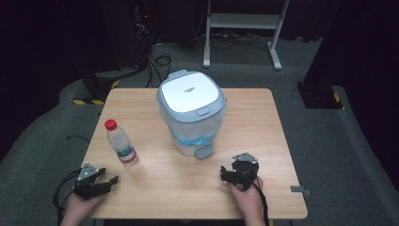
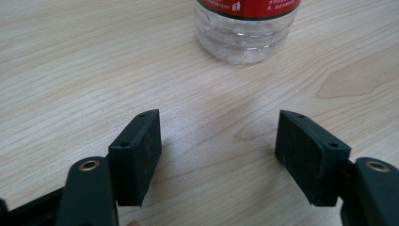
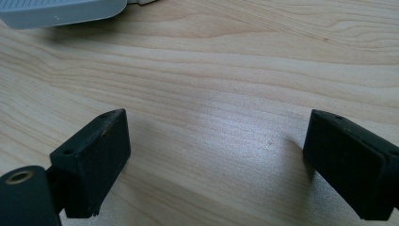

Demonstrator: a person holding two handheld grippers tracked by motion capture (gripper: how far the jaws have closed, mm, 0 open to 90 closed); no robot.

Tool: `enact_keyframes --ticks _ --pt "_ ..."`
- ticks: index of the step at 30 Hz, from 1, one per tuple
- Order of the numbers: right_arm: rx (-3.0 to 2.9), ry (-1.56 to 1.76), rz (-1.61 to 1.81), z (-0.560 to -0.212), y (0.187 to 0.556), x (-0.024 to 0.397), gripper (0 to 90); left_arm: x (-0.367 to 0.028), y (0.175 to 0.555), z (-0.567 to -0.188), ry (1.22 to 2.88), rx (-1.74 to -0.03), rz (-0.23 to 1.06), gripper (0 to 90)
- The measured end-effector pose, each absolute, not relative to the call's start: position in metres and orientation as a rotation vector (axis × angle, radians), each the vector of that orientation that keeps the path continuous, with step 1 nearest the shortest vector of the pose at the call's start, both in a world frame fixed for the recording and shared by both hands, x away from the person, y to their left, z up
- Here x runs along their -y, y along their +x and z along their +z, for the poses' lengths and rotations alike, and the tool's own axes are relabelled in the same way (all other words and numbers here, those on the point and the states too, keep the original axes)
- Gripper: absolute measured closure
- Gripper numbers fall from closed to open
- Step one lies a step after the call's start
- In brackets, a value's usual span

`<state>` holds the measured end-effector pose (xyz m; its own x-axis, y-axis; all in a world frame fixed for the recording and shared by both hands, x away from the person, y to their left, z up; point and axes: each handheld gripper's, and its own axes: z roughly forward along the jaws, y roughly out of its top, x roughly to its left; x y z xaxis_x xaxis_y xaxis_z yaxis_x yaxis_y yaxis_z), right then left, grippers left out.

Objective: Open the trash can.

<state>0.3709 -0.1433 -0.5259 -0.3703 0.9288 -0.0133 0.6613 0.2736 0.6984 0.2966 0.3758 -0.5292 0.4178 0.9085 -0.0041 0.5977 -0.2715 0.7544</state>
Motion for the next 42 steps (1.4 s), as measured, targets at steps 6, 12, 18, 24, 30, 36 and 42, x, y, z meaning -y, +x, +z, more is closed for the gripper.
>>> enact_keyframes --ticks 6,12,18,24,30,36,42 --pt "-2.133 1.432 0.857 -0.526 0.37 0.144 7.8 -0.375 0.296 -0.529 1.981 -1.277 0.579 31.9" --pt "-2.136 1.427 0.859 -0.526 0.368 0.144 7.8 -0.375 0.296 -0.529 1.981 -1.277 0.581 31.9" --pt "-2.138 1.424 0.862 -0.526 0.366 0.143 8.5 -0.375 0.296 -0.529 1.979 -1.278 0.582 32.0" --pt "-2.133 1.391 0.889 -0.522 0.359 0.14 37.9 -0.375 0.295 -0.529 1.982 -1.278 0.579 31.9" --pt "-2.111 1.375 0.941 -0.517 0.355 0.133 65.1 -0.376 0.296 -0.529 1.987 -1.271 0.578 31.9" --pt "-2.104 1.318 1.014 -0.506 0.364 0.118 86.8 -0.376 0.297 -0.529 1.984 -1.273 0.579 32.4" --pt "-2.055 1.263 0.991 -0.508 0.391 0.103 89.7 -0.376 0.296 -0.529 1.979 -1.279 0.583 34.1"
